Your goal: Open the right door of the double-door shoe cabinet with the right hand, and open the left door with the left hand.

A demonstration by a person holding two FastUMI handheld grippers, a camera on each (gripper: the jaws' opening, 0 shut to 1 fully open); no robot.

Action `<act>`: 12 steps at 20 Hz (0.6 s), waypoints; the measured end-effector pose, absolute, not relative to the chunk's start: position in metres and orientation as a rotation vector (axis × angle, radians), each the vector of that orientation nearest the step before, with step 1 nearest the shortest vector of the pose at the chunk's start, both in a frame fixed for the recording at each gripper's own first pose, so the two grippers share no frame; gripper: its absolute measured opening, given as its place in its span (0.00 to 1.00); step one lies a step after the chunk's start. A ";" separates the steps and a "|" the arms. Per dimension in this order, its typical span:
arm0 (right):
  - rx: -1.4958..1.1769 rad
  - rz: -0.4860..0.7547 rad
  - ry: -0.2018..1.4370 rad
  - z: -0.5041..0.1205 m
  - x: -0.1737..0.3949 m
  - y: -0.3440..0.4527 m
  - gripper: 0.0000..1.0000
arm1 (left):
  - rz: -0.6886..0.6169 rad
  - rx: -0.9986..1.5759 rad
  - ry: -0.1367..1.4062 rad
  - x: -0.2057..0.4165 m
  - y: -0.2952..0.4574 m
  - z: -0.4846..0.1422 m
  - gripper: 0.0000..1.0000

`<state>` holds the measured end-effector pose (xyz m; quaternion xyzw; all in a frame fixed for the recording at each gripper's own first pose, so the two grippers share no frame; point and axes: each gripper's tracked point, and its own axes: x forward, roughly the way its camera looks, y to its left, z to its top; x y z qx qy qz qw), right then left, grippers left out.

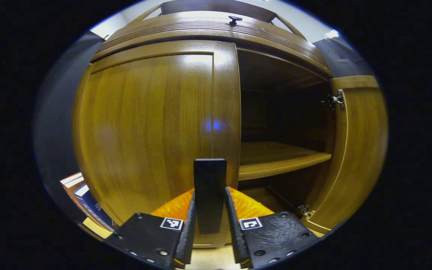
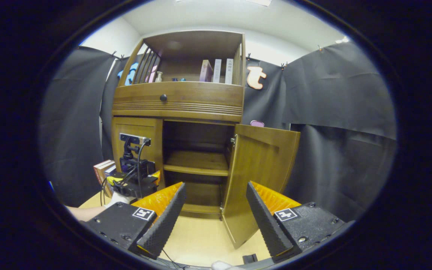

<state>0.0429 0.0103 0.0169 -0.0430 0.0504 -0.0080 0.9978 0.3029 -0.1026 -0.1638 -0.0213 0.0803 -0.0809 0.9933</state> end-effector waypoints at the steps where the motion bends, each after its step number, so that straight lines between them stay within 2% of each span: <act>1: -0.085 -0.024 0.096 0.019 0.042 0.008 1.00 | -0.166 -0.044 0.161 0.306 -0.103 -0.165 0.31; 2: -0.083 -0.028 0.092 0.023 0.042 0.007 1.00 | -0.169 -0.039 0.167 0.307 -0.102 -0.165 0.30; 3: -0.078 -0.028 0.088 0.027 0.040 0.007 1.00 | -0.177 -0.044 0.168 0.304 -0.102 -0.166 0.19; 4: -0.073 -0.029 0.083 0.031 0.040 0.008 1.00 | -0.189 -0.049 0.170 0.300 -0.102 -0.165 0.28; 5: -0.071 -0.029 0.076 0.037 0.040 0.008 1.00 | -0.203 -0.053 0.169 0.294 -0.104 -0.165 0.19; 6: -0.071 -0.028 0.063 0.043 0.039 0.011 1.00 | -0.213 -0.054 0.167 0.287 -0.102 -0.165 0.28; 12: -0.084 0.034 0.011 0.063 0.032 0.041 1.00 | -0.247 -0.039 0.155 0.244 -0.087 -0.162 0.28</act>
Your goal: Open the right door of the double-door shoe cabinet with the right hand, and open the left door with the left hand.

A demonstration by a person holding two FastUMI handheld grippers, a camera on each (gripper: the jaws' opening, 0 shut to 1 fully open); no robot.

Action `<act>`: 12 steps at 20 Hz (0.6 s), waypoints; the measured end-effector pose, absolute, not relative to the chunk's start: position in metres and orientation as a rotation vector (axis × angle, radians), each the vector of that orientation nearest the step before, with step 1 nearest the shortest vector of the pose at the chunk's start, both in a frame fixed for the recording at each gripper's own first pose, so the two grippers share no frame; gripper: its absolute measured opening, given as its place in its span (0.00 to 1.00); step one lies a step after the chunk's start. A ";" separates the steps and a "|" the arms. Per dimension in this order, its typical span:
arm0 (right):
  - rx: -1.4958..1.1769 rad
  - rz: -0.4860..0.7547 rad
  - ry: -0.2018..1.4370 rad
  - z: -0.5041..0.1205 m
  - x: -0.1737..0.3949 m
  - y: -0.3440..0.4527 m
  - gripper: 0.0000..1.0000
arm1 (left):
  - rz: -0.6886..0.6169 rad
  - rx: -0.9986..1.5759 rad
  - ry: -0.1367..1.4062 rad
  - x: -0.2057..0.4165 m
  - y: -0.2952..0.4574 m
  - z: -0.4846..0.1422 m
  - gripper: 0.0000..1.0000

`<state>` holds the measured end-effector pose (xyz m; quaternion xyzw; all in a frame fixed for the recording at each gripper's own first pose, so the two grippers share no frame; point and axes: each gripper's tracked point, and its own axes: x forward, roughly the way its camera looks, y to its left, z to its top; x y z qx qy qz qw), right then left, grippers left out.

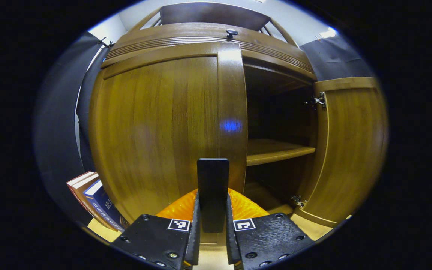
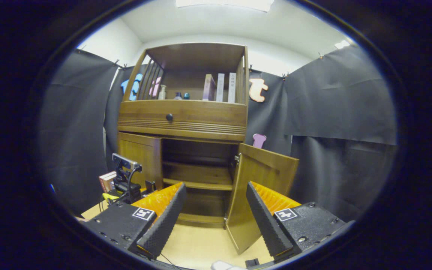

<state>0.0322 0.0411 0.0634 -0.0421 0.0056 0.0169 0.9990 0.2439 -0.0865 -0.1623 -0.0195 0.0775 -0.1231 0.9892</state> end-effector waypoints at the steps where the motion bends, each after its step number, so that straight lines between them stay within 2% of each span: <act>1: -0.086 0.049 0.009 0.063 0.030 0.047 1.00 | -0.253 -0.041 0.157 0.235 -0.081 -0.161 0.28; 6: -0.087 0.100 0.016 0.054 0.018 0.066 1.00 | -0.254 -0.026 0.171 0.188 -0.052 -0.160 0.28; 12: -0.065 0.127 0.039 0.041 0.009 0.073 1.00 | -0.197 -0.001 0.168 0.141 0.000 -0.157 0.27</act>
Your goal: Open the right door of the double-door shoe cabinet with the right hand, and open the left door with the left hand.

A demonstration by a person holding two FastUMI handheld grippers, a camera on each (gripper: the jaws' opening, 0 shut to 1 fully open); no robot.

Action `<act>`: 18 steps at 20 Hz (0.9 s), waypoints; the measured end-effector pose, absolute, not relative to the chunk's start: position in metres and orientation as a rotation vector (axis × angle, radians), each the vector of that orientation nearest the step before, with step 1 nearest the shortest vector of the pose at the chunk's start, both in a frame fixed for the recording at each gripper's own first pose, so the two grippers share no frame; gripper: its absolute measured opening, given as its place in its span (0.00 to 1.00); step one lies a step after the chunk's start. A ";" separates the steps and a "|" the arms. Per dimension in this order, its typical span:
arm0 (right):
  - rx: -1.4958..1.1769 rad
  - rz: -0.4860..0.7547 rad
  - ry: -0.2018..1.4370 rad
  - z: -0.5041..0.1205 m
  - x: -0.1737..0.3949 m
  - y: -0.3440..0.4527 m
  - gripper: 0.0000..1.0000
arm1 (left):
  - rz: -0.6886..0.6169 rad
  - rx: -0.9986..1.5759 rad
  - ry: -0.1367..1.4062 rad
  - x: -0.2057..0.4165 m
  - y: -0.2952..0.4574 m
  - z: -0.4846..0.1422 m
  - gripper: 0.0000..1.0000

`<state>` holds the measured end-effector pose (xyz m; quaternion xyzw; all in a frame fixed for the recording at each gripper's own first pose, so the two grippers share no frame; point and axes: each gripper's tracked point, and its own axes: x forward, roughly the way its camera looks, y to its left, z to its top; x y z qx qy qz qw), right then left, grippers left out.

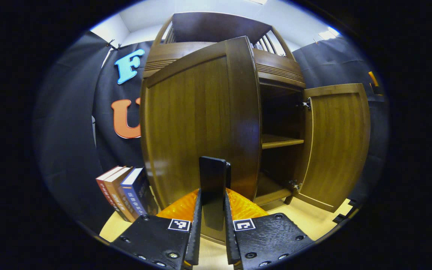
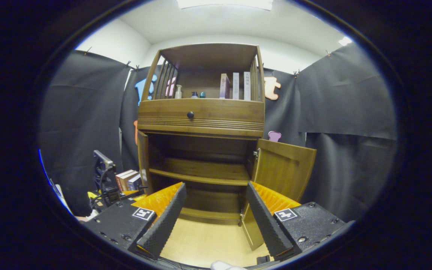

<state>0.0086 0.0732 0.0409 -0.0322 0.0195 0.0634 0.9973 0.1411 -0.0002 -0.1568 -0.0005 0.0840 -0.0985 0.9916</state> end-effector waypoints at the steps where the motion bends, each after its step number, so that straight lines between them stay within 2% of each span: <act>1: -0.060 0.129 0.041 0.040 0.007 0.073 1.00 | -0.183 0.002 0.168 0.135 0.009 -0.156 0.27; 13: -0.022 0.156 0.076 0.023 -0.002 0.079 1.00 | -0.094 0.040 0.148 0.110 0.072 -0.149 0.26; 15: -0.022 0.160 0.079 0.020 -0.003 0.081 1.00 | -0.062 0.032 0.151 0.104 0.091 -0.150 0.11; 17: -0.021 0.164 0.083 0.019 -0.003 0.083 1.00 | -0.022 0.015 0.156 0.104 0.109 -0.152 0.11; 18: -0.021 0.166 0.085 0.017 -0.003 0.084 1.00 | -0.003 0.008 0.152 0.103 0.119 -0.151 0.05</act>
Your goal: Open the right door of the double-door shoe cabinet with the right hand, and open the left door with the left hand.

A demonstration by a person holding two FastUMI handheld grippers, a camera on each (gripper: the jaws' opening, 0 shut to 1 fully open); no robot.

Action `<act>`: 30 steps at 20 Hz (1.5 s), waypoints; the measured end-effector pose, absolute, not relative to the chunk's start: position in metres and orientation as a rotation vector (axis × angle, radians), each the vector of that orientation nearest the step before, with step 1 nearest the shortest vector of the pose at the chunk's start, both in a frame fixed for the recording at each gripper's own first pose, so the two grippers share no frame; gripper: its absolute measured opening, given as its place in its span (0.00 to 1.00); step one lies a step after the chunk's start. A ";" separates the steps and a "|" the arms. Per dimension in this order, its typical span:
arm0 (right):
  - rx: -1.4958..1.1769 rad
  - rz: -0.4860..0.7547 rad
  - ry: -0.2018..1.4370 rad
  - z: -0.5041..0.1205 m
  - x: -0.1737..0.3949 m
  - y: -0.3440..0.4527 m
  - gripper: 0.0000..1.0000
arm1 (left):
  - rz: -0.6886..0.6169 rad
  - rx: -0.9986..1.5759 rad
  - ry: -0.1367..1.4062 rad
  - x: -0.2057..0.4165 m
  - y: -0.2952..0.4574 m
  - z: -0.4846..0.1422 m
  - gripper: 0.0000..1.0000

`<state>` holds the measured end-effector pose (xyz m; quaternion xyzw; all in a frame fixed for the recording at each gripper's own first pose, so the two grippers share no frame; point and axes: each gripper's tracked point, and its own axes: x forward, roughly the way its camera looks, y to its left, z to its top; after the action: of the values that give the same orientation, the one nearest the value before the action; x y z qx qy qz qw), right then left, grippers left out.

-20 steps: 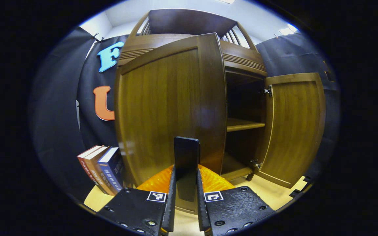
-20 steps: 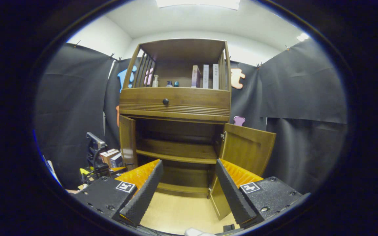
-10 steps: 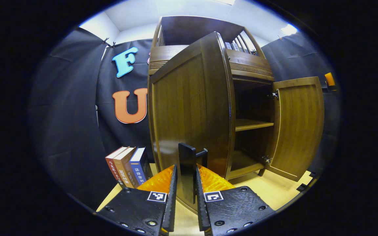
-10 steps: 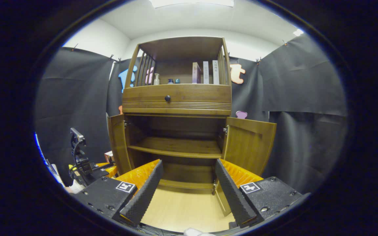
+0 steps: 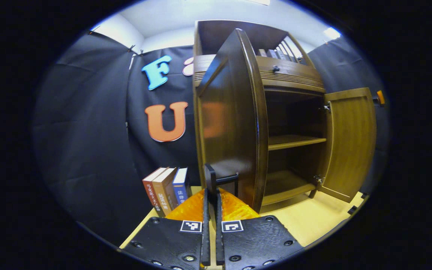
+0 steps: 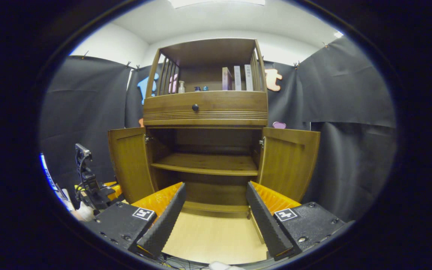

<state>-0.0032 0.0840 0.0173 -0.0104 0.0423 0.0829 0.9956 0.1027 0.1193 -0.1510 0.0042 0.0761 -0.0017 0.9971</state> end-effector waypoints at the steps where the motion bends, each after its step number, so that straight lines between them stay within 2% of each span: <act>1: -0.021 0.168 0.086 0.017 -0.003 0.085 1.00 | 0.020 -0.003 0.158 0.104 0.130 -0.154 0.03; 5: -0.019 0.172 0.090 0.016 -0.003 0.086 1.00 | 0.005 -0.081 0.151 0.101 0.147 -0.155 0.00; 13: -0.013 0.172 0.098 0.011 -0.003 0.080 1.00 | -0.041 -0.052 0.151 0.101 0.152 -0.154 0.00; 25: 0.003 0.178 0.114 0.003 -0.002 0.071 1.00 | -0.224 -0.121 0.191 0.106 0.190 -0.157 0.01; 30: 0.002 0.176 0.117 0.002 -0.002 0.071 1.00 | -0.263 -0.117 0.211 0.103 0.193 -0.162 0.03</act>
<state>-0.0021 0.0710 0.0024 0.0009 0.0586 0.0880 0.9944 0.1032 0.1929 -0.1617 -0.0582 0.1048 -0.1306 0.9842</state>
